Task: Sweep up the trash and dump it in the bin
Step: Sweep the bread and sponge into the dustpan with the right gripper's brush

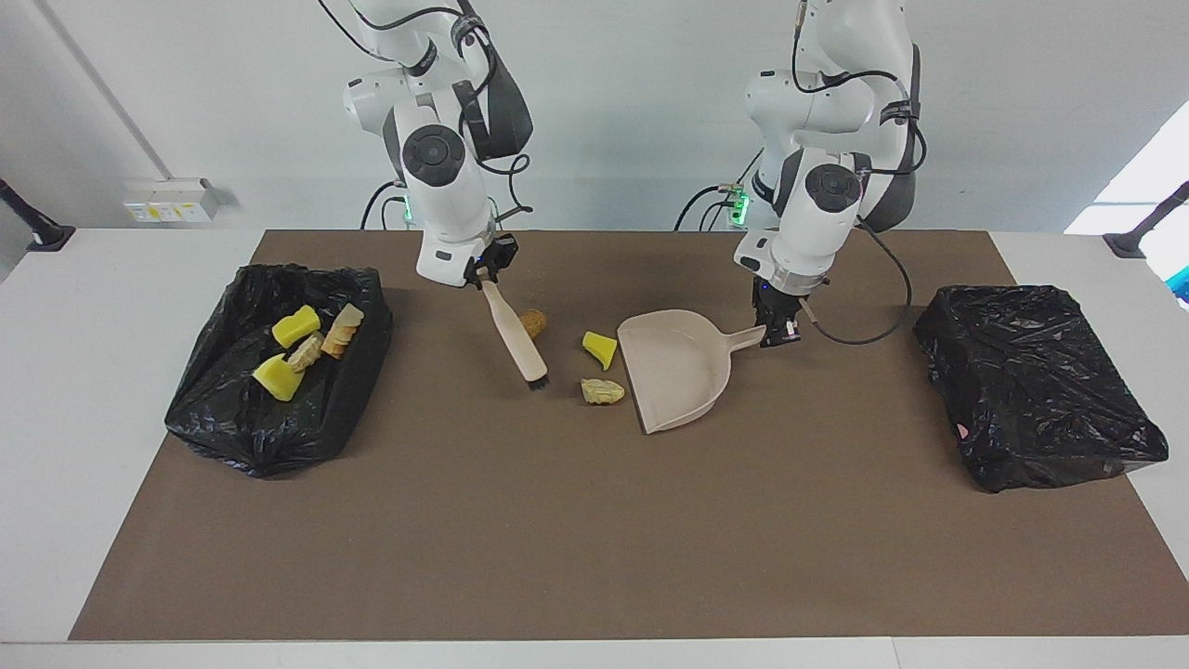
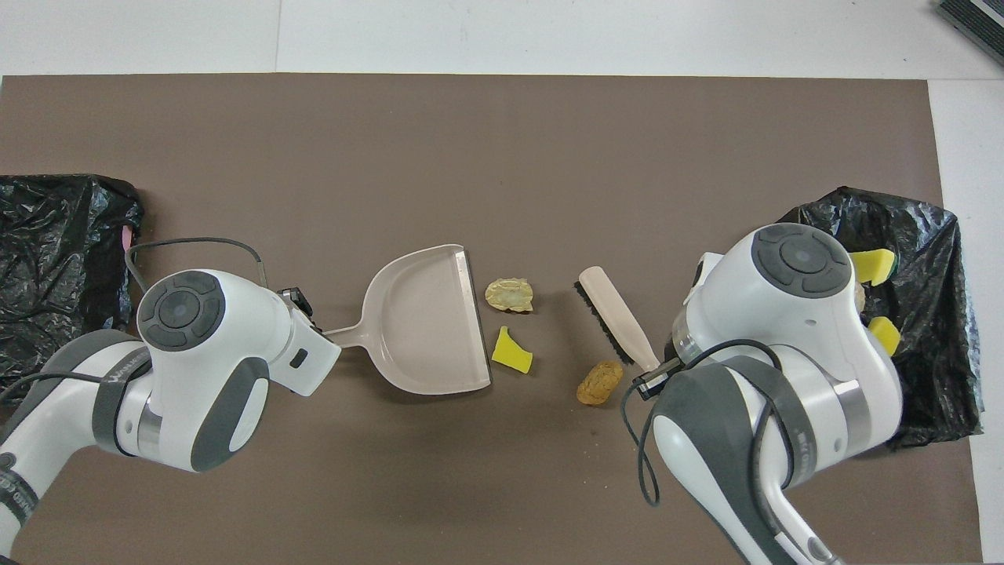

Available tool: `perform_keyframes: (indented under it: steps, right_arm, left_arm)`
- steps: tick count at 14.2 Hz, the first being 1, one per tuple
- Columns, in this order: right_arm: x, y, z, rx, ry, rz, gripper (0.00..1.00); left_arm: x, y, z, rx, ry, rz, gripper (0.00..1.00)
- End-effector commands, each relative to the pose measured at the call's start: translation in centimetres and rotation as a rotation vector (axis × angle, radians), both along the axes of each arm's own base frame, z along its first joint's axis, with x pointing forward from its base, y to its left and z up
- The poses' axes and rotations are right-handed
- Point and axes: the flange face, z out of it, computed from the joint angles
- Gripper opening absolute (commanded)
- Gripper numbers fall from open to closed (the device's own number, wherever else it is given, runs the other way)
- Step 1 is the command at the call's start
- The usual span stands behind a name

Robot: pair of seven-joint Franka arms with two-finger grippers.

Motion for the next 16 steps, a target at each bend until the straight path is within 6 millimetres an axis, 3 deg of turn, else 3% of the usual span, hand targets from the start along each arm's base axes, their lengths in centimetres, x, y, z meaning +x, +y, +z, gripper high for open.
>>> perform_keyframes:
  steps: [1, 3, 7, 9, 12, 15, 16]
  right_arm:
    - [-1.8, -1.3, -0.8, -0.048, 0.016, -0.163, 0.00]
    - [-3.8, -2.7, -2.0, -0.046, -0.011, -0.236, 0.00]
    - [-9.1, -3.1, -3.8, -0.099, -0.030, -0.447, 0.00]
    - [-11.9, 0.0, -4.2, -0.130, -0.052, -0.527, 0.00]
    - [-14.1, 4.1, -5.0, -0.166, -0.047, -0.649, 0.00]
    - [-13.4, 5.5, -6.1, -0.140, -0.065, -0.657, 0.00]
    - [-12.6, 7.6, -6.9, -0.111, -0.098, -0.639, 0.00]
  left_arm:
    - [-0.9, 0.2, 0.5, 0.001, -0.028, 0.008, 0.00]
    - [-0.9, 0.2, 0.6, 0.002, -0.028, 0.008, 0.00]
    - [-0.9, 0.2, 0.6, 0.002, -0.028, 0.008, 0.00]
    - [-0.9, 0.2, 0.6, 0.002, -0.028, 0.008, 0.00]
    - [-0.9, 0.3, 0.5, 0.002, -0.026, 0.009, 0.00]
    - [-0.9, 0.2, 0.6, 0.002, -0.028, 0.009, 0.00]
    - [-0.9, 0.2, 0.6, 0.002, -0.028, 0.009, 0.00]
